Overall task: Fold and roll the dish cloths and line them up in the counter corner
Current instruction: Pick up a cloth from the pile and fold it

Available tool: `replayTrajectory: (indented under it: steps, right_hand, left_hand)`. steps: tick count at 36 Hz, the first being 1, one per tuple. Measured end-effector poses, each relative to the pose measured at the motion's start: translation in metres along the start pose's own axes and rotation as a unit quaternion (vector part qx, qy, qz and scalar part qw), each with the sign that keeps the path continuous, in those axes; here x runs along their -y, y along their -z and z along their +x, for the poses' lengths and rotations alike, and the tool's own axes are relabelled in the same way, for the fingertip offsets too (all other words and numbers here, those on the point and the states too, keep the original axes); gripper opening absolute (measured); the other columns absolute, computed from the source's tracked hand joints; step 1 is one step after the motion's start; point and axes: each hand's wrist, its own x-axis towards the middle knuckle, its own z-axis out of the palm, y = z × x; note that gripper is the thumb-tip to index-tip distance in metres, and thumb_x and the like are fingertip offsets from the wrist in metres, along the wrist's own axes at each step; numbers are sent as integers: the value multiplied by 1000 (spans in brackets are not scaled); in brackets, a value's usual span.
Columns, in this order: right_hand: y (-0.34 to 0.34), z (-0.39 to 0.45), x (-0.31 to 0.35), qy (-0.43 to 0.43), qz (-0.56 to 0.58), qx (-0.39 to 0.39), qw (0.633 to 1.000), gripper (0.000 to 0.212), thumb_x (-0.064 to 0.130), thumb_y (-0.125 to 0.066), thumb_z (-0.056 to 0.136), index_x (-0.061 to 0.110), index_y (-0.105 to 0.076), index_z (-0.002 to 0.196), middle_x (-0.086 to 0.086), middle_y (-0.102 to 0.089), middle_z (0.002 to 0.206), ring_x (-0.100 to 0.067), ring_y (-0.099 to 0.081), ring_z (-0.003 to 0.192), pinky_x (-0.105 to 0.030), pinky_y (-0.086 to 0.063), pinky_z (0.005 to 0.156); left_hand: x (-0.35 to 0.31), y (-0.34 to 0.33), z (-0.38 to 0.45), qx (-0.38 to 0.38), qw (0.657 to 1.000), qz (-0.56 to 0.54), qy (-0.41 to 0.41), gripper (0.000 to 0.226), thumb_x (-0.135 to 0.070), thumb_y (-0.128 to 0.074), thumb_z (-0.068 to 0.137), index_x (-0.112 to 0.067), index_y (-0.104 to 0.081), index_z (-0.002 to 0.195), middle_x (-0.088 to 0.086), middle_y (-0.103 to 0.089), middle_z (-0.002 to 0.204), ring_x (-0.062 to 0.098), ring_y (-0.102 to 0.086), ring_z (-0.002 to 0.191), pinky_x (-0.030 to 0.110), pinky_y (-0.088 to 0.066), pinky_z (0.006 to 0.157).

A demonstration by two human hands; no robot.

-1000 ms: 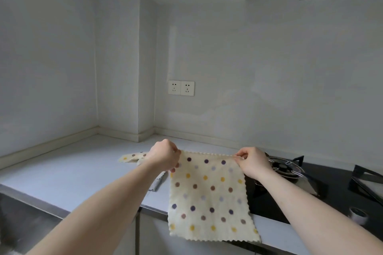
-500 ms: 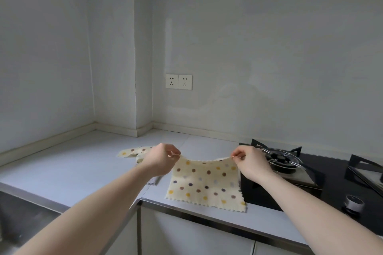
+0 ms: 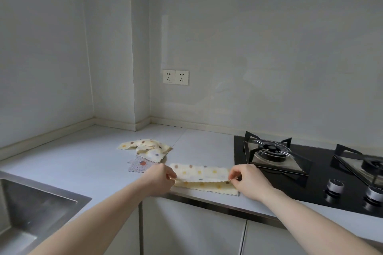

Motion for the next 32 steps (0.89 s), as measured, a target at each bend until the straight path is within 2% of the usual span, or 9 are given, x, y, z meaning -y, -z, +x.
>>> replayTrajectory:
  steps: [3,8,11,15,18,20,22,27,32]
  right_hand:
    - [-6,-5,-2,-6,-10,11,1000,16,24,-61,90,35,-71,86,13,-68,98,-6,-63,91,-29,-54,81]
    - [-16,-11,-4,4,-21,13,1000,20,23,-59,90,39,-67,81,16,-65,94,-4,-58,92,-26,-51,82]
    - [-17,-13,-3,13,-31,22,999,17,23,-57,90,36,-67,86,17,-57,92,-4,-50,96,-23,-45,85]
    - [-17,-7,-2,7,-15,11,1000,14,31,-57,86,34,-71,86,18,-61,94,-5,-52,100,-25,-45,87]
    - [-19,4,-3,-27,45,-29,998,14,33,-57,88,36,-70,93,18,-60,99,-5,-53,101,-29,-48,86]
    - [-22,12,-3,-47,64,-52,995,17,33,-57,92,35,-67,104,17,-60,107,-8,-54,108,-29,-48,89]
    - [-27,21,-5,-67,63,-58,994,27,34,-55,95,31,-62,121,12,-59,120,-12,-51,119,-30,-46,95]
    - [-43,32,-11,-126,13,-38,991,48,44,-40,103,26,-43,147,2,-46,149,-22,-38,138,-40,-33,110]
    - [-57,30,-13,-117,-59,-64,989,49,48,-28,104,28,-43,146,5,-41,149,-21,-35,137,-39,-27,113]
  left_hand:
    - [2,-5,-3,16,1000,20,7,38,-24,-55,93,-24,-67,129,-4,-63,120,12,-56,96,20,-42,82]
    - [0,-6,-6,43,997,63,7,40,-31,-50,98,-28,-61,136,0,-56,135,20,-56,122,26,-44,97]
    - [-5,-1,-5,47,996,75,17,38,-28,-48,95,-30,-65,128,-2,-60,130,18,-58,109,25,-47,87]
    - [-21,6,6,-20,995,100,10,31,-33,-47,93,-30,-70,113,-8,-65,93,16,-62,85,26,-47,67]
    - [-37,3,18,-44,994,96,-25,32,-38,-50,94,-28,-67,120,-2,-61,121,20,-62,103,32,-52,83]
    - [-48,-6,24,-20,994,91,-52,40,-39,-52,95,-29,-60,133,0,-49,139,22,-52,124,36,-45,103]
    - [-58,-18,29,5,992,102,-70,48,-42,-51,97,-30,-51,143,0,-39,151,24,-40,136,38,-37,112]
    - [-71,-49,40,52,989,121,-65,65,-59,-38,98,-37,-24,158,-1,-10,169,28,-13,153,49,-12,122]
    - [-67,-70,50,70,991,103,-56,69,-63,-25,99,-37,-8,160,-2,6,170,26,9,156,51,4,125]
